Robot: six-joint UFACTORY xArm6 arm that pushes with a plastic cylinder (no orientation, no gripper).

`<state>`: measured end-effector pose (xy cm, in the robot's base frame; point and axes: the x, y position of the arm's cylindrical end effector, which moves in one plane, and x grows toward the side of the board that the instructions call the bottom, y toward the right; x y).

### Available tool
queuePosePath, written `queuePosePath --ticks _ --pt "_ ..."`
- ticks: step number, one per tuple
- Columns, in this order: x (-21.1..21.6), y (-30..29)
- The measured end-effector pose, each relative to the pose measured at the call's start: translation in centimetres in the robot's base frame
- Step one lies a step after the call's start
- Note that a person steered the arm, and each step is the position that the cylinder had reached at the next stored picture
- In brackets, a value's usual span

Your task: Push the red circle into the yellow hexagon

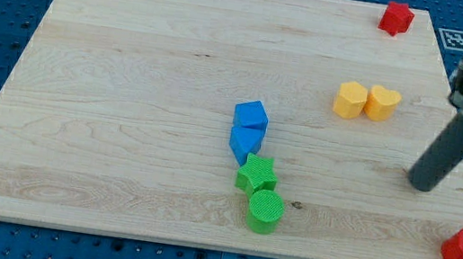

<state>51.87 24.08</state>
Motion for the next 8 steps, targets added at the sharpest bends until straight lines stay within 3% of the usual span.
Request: queuePosePath --ticks 2,6,8 --pt "2.1 8.1" --pt "3.2 8.1" --pt "6.2 8.1"
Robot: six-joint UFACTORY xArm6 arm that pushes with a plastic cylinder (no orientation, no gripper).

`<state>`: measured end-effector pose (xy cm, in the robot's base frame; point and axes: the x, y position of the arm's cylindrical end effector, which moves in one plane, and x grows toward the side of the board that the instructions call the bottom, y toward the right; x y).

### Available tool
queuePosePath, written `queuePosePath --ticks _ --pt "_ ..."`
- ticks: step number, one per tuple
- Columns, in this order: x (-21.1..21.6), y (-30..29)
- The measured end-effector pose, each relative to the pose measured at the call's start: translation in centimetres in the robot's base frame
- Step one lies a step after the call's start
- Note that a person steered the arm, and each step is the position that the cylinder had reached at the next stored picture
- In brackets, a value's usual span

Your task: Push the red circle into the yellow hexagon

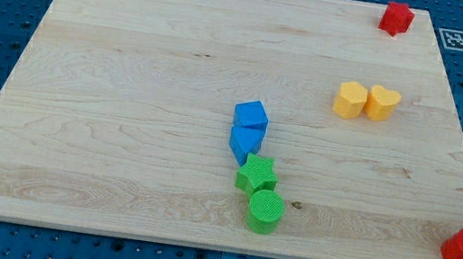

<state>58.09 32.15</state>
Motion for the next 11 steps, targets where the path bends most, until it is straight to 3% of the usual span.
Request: queuePosePath --ticks 2,11 --pt "3.6 -0.4" --pt "3.7 -10.7"
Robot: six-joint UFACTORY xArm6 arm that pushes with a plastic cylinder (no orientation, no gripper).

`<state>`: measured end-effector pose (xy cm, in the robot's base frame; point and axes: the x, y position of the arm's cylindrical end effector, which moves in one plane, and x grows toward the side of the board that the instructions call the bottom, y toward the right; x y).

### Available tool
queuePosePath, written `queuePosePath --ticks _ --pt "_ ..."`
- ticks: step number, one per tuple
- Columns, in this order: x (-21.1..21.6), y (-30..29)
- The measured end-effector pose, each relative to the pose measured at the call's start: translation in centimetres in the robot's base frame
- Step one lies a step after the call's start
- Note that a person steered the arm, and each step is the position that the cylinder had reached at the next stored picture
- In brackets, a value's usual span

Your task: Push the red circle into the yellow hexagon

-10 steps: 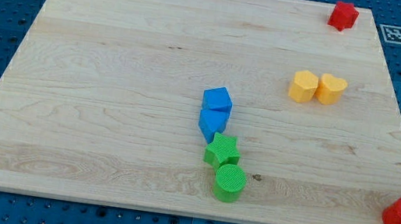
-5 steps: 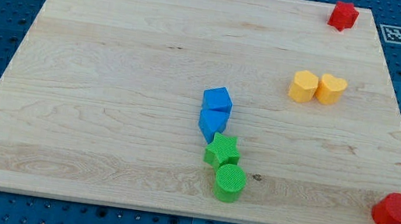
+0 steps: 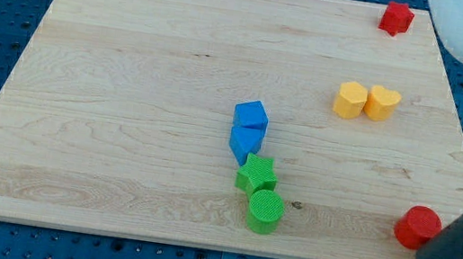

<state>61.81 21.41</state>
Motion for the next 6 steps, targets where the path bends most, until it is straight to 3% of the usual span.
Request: queuePosePath --ticks 6 --pt "-4.9 -0.2"
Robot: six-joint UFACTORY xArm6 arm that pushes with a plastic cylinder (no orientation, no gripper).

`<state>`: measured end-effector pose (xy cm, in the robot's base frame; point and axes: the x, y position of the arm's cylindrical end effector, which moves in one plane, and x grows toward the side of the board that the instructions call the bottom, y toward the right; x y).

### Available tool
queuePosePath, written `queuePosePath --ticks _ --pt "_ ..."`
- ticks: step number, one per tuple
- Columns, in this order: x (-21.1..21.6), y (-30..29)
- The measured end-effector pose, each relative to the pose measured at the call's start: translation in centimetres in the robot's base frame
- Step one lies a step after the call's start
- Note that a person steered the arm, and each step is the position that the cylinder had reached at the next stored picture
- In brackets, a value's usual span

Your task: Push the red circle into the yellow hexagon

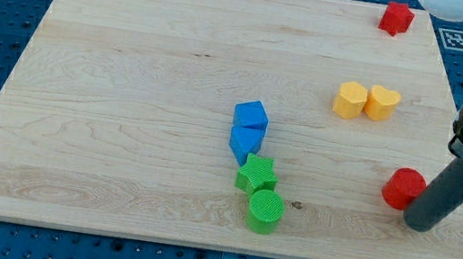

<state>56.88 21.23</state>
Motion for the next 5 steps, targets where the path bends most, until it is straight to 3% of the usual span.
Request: queuePosePath --ticks 5 --pt "-3.8 0.1"
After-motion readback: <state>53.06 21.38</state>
